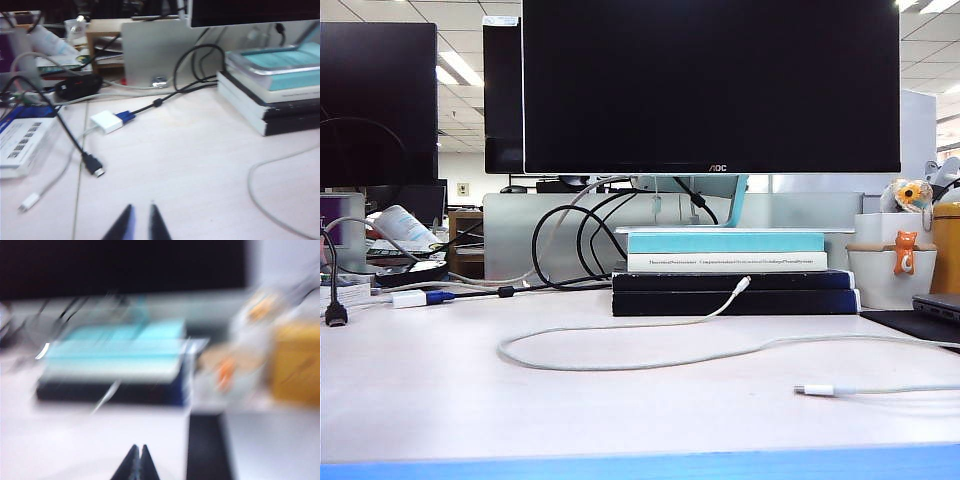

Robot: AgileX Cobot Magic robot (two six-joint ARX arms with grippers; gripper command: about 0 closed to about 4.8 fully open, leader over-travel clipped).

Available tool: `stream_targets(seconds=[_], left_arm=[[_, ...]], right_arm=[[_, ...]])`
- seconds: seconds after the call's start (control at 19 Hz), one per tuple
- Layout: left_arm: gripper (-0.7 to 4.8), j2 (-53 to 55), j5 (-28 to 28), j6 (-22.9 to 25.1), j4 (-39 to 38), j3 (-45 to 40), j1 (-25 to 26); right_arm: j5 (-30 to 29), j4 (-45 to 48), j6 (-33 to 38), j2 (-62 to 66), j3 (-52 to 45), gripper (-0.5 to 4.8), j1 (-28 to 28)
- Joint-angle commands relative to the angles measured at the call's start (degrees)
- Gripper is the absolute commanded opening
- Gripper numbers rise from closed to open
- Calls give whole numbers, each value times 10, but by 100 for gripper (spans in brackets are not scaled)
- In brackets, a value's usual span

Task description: Unfold the white charging cable into a straight cable.

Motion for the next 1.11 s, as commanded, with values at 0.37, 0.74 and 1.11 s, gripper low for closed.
stream_targets(seconds=[0.37, 0.74, 1.11], left_arm=[[34, 0, 7, 11, 7, -41, 0], [-6, 0, -19, 15, -36, -49, 0], [-6, 0, -22, -15, -55, -49, 0]], right_arm=[[-28, -112, 2, 1, -7, -6, 0], [-42, -115, 51, 2, -7, -5, 30], [9, -110, 51, 43, -7, 51, 113]])
